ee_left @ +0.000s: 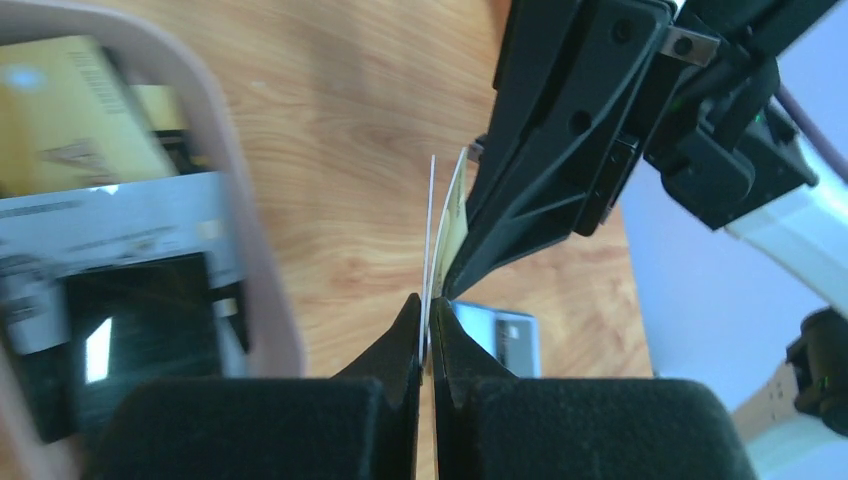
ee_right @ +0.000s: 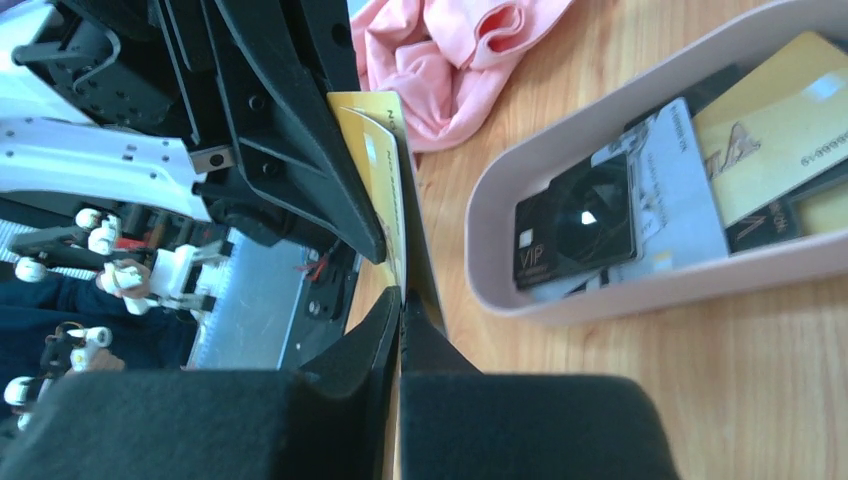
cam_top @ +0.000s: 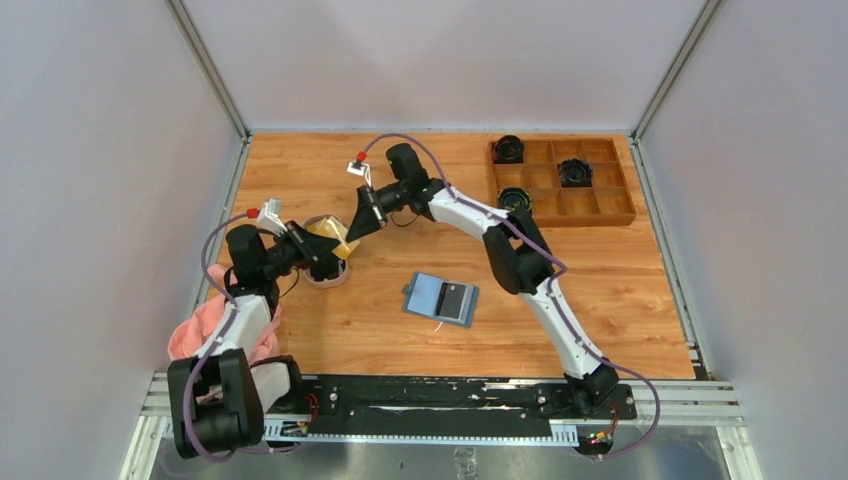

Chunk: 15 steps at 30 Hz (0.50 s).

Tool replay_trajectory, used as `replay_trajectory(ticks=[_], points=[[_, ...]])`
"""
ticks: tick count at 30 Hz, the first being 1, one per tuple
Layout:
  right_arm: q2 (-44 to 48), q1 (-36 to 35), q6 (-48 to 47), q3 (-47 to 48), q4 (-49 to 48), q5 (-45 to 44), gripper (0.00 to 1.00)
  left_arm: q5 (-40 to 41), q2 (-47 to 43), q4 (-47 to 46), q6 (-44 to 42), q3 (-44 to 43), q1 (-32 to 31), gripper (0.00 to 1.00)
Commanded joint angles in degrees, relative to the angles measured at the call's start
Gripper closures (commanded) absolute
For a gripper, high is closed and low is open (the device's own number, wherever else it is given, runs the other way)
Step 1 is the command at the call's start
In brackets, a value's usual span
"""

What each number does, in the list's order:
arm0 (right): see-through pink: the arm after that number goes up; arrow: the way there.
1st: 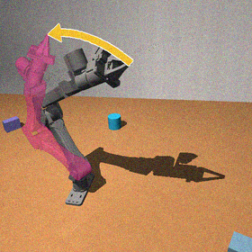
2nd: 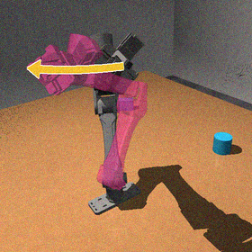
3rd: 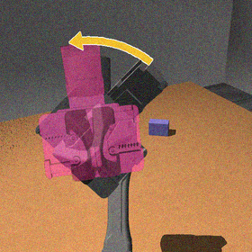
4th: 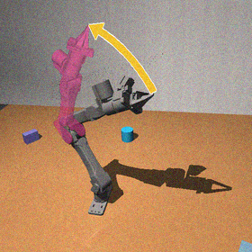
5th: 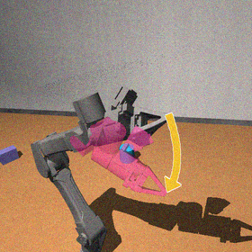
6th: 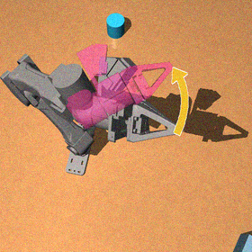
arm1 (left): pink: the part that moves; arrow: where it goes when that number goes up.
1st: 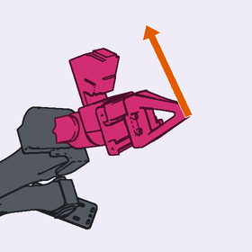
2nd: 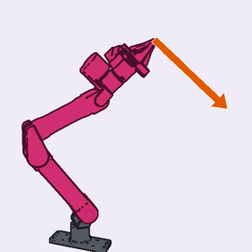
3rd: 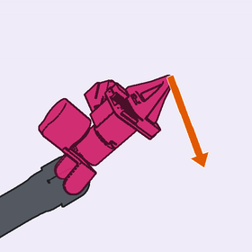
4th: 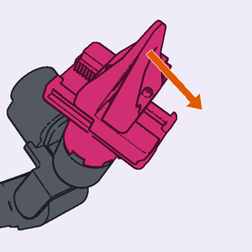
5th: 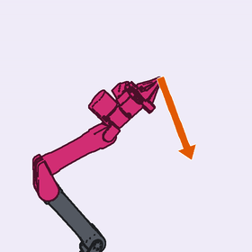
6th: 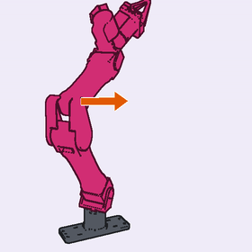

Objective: Put the credit cards into the card holder
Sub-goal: Insert the credit card into the card holder.

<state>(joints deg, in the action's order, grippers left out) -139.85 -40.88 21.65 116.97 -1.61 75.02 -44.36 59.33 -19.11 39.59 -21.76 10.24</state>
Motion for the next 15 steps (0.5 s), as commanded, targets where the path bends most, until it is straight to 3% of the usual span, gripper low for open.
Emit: replay_trajectory(ticks=[1,3,12,15], points=[[-11.7,-1.5,27.6,10.2,-23.6,2.8,1.00,-1.0,5.4,-1.0,-2.5,-3.4,4.8,1.00],[-15.3,-1.9,32.0,12.6,-29.8,1.8,1.00,-1.7,7.8,-1.0,-2.7,-4.5,6.1,1.00],[-22.4,-2.3,32.4,18.8,-29.1,-3.0,1.00,-4.0,19.4,-1.0,-2.7,-6.4,9.5,0.91],[-23.0,-2.3,31.5,19.1,-27.5,-4.8,1.00,-2.2,20.2,-1.0,-2.7,-6.5,9.7,0.80]])
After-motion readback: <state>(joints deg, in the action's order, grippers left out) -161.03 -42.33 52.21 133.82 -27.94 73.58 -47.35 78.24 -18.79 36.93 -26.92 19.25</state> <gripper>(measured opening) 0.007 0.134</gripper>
